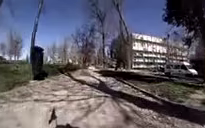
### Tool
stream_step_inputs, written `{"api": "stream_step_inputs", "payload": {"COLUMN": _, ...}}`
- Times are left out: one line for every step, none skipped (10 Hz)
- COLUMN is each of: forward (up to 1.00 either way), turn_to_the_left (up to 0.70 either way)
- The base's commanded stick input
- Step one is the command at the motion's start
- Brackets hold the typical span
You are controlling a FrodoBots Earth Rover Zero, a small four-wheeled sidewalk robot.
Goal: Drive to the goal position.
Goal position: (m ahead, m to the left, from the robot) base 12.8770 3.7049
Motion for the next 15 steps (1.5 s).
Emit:
{"api": "stream_step_inputs", "payload": {"forward": 0.98, "turn_to_the_left": 0.0}}
{"api": "stream_step_inputs", "payload": {"forward": 0.98, "turn_to_the_left": 0.0}}
{"api": "stream_step_inputs", "payload": {"forward": 0.98, "turn_to_the_left": 0.0}}
{"api": "stream_step_inputs", "payload": {"forward": 0.98, "turn_to_the_left": 0.0}}
{"api": "stream_step_inputs", "payload": {"forward": 0.98, "turn_to_the_left": 0.0}}
{"api": "stream_step_inputs", "payload": {"forward": 0.98, "turn_to_the_left": 0.0}}
{"api": "stream_step_inputs", "payload": {"forward": 0.98, "turn_to_the_left": 0.0}}
{"api": "stream_step_inputs", "payload": {"forward": 0.98, "turn_to_the_left": 0.0}}
{"api": "stream_step_inputs", "payload": {"forward": 0.98, "turn_to_the_left": 0.0}}
{"api": "stream_step_inputs", "payload": {"forward": 0.98, "turn_to_the_left": 0.0}}
{"api": "stream_step_inputs", "payload": {"forward": 0.98, "turn_to_the_left": 0.0}}
{"api": "stream_step_inputs", "payload": {"forward": 0.98, "turn_to_the_left": 0.0}}
{"api": "stream_step_inputs", "payload": {"forward": 0.98, "turn_to_the_left": 0.0}}
{"api": "stream_step_inputs", "payload": {"forward": 0.98, "turn_to_the_left": 0.0}}
{"api": "stream_step_inputs", "payload": {"forward": 0.98, "turn_to_the_left": 0.0}}
